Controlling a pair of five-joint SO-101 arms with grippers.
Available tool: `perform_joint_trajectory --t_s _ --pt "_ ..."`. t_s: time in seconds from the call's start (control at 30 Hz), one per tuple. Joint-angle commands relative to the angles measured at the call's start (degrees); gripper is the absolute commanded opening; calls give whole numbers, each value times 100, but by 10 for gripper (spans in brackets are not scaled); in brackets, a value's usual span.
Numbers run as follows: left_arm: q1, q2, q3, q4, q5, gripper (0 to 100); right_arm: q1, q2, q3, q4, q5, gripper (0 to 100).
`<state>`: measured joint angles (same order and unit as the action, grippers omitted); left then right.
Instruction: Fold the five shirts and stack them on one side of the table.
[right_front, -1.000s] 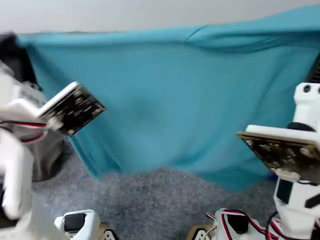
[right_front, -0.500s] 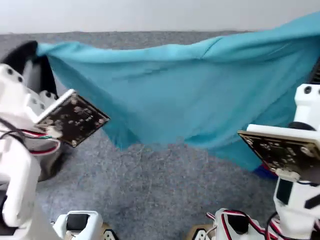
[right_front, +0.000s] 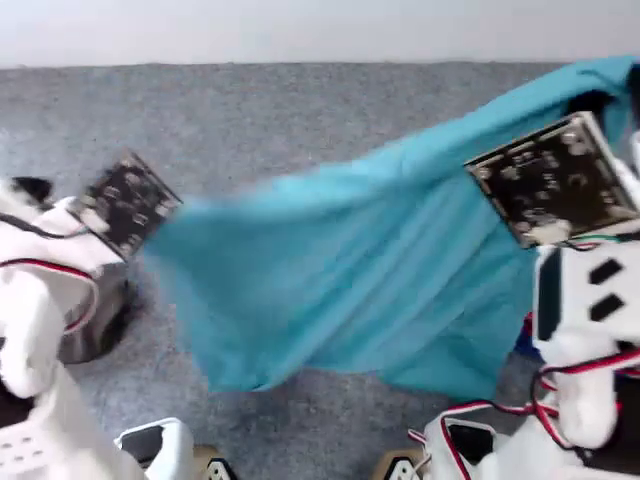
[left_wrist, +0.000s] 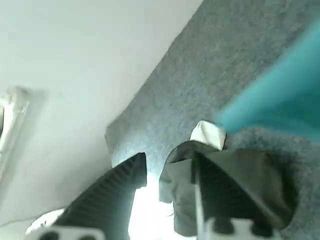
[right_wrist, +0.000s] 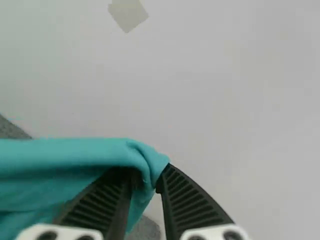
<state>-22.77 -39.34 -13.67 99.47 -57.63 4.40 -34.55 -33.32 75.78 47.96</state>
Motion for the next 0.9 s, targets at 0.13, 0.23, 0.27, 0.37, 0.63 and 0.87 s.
perform_joint_trajectory --t_s 0.13,0.23,0.27,0.37,0.63,0.87 --pt "-862 -62 251 88 -9 214 -1156 189 308 -136 35 10" --pt "-870 -88 620 97 -9 214 -1499 426 308 -171 35 10" --pt "-862 -158 760 97 -9 214 -1604 488 299 -171 35 10" --pt "-607 -536 1332 97 -9 214 -1921 646 299 -145 35 10" --pt "1073 -1626 3503 88 1204 214 -1771 971 325 101 44 9" --pt "2963 -1354 4391 -158 2787 214 -822 1429 325 391 18 9"
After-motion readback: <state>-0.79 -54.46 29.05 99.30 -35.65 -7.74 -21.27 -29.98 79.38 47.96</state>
